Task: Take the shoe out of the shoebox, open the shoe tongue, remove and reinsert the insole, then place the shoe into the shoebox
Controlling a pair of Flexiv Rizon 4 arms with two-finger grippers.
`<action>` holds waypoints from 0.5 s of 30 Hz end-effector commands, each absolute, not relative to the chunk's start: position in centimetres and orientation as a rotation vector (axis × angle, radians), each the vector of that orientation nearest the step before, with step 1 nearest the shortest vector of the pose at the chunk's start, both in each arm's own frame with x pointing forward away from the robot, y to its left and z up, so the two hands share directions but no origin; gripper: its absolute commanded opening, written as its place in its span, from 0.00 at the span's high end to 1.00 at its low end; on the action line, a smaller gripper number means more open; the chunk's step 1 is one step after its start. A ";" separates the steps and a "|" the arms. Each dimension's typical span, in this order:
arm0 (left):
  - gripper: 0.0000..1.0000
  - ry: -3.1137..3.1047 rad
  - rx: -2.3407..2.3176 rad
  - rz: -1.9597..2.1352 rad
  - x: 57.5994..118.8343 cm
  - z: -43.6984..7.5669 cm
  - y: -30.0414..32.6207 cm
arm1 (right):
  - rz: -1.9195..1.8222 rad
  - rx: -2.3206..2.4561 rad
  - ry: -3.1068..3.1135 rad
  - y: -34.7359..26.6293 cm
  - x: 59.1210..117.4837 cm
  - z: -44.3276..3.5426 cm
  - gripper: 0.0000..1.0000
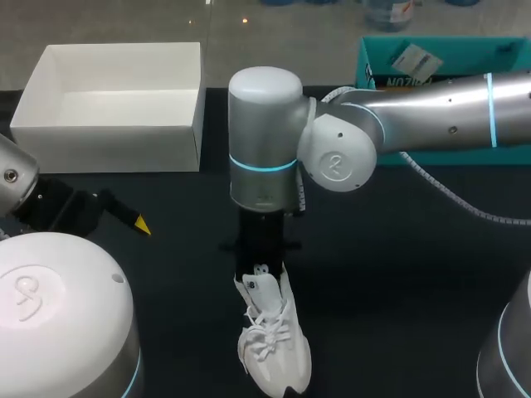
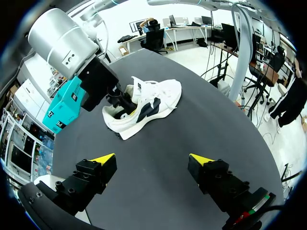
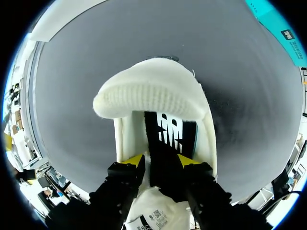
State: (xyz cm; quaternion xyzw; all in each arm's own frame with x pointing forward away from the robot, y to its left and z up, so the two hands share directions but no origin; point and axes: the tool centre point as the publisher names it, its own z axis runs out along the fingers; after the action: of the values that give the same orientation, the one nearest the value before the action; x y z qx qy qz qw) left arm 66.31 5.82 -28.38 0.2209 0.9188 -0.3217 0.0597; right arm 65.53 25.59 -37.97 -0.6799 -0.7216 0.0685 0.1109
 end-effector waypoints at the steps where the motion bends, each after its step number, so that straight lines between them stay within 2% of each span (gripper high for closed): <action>1: 0.00 2.784 0.669 -0.969 66.3 -28.4 5.8 | 0.196 -1.992 -2.111 25.7 65.4 -38.6 0.53; 3: 0.00 2.784 0.669 -0.969 66.3 -28.4 5.8 | 0.194 -1.992 -2.108 25.7 65.3 -38.7 0.50; 5: 0.00 2.784 0.669 -0.969 66.3 -28.4 5.8 | 0.190 -1.994 -2.107 25.8 65.3 -38.6 0.33; 8: 0.00 2.784 0.669 -0.969 66.3 -28.4 5.8 | 0.184 -2.002 -2.107 25.7 65.2 -38.4 0.24; 11: 0.00 2.784 0.669 -0.969 66.3 -28.4 5.8 | 0.176 -2.010 -2.110 25.7 65.2 -38.1 0.16; 15: 0.00 2.784 0.669 -0.969 66.3 -28.4 5.8 | 0.171 -2.017 -2.116 25.6 65.3 -37.9 0.15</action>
State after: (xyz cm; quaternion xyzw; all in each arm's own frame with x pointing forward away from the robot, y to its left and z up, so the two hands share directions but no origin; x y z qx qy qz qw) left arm 66.31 5.82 -28.38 0.2209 0.9188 -0.3217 0.0597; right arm 65.47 25.76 -38.16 -0.6840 -0.7188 0.0604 0.1092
